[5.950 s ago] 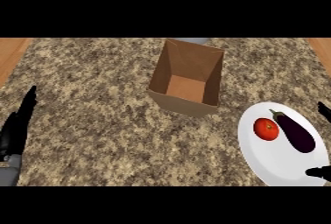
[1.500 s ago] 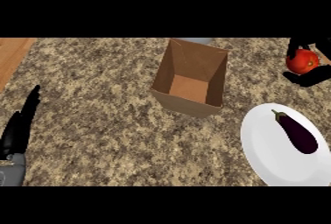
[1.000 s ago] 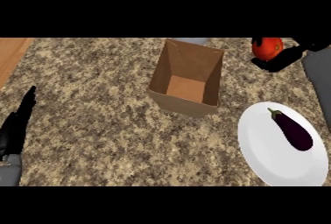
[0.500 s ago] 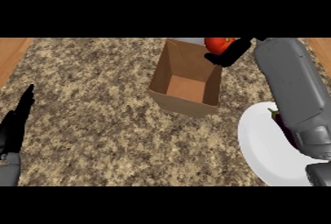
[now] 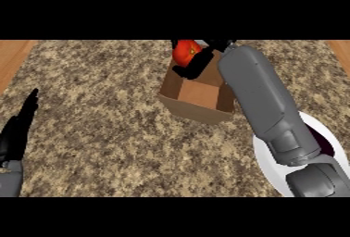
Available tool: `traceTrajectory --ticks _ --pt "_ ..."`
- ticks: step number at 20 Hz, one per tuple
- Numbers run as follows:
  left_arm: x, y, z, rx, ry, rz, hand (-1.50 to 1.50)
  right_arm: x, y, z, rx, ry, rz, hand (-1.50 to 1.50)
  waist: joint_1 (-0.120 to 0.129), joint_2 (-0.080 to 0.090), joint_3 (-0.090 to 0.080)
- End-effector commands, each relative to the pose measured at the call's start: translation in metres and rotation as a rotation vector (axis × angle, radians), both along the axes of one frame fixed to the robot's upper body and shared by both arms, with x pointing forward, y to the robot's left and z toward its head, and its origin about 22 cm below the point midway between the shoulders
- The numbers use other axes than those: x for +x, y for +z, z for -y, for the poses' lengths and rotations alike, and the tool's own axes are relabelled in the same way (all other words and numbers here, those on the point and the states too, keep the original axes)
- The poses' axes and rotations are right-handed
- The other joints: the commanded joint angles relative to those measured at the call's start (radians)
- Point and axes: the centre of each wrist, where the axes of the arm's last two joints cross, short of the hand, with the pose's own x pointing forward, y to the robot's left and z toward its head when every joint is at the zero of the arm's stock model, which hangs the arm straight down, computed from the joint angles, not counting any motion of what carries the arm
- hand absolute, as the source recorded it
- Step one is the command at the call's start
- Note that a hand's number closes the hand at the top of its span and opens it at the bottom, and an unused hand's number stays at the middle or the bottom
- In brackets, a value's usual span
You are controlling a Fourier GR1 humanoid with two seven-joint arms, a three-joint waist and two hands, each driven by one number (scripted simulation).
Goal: Pick the tomato from the plate and place it in the cardboard box
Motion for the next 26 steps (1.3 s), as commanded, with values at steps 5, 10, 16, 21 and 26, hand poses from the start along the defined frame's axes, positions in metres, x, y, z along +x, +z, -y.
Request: traceTrajectory --ticks 5,10,16,21,26 --pt "0.004 0.007 0.019 -0.011 -0.028 0.011 0.00 0.000 -0.035 -0.029 -0.045 -0.123 -0.086 1.50 0.017 0.005 0.000" --pt "0.008 0.001 0.021 0.009 -0.036 0.029 0.00 -0.002 -0.061 -0.030 -0.072 -0.147 -0.227 -1.50 0.041 0.007 0.000" --pt "0.026 0.004 0.022 -0.010 -0.037 0.034 0.00 -0.001 -0.065 -0.026 0.062 -0.102 -0.150 -1.50 0.034 0.016 0.000" --pt "0.012 0.003 0.006 -0.005 -0.027 0.004 0.00 0.003 -0.047 -0.027 0.281 -0.126 -0.121 -1.50 0.029 0.009 0.000" --pt "0.011 0.006 0.004 -0.008 -0.029 0.020 0.00 0.015 -0.038 0.016 0.475 -0.163 -0.157 -1.50 0.020 0.013 0.001"
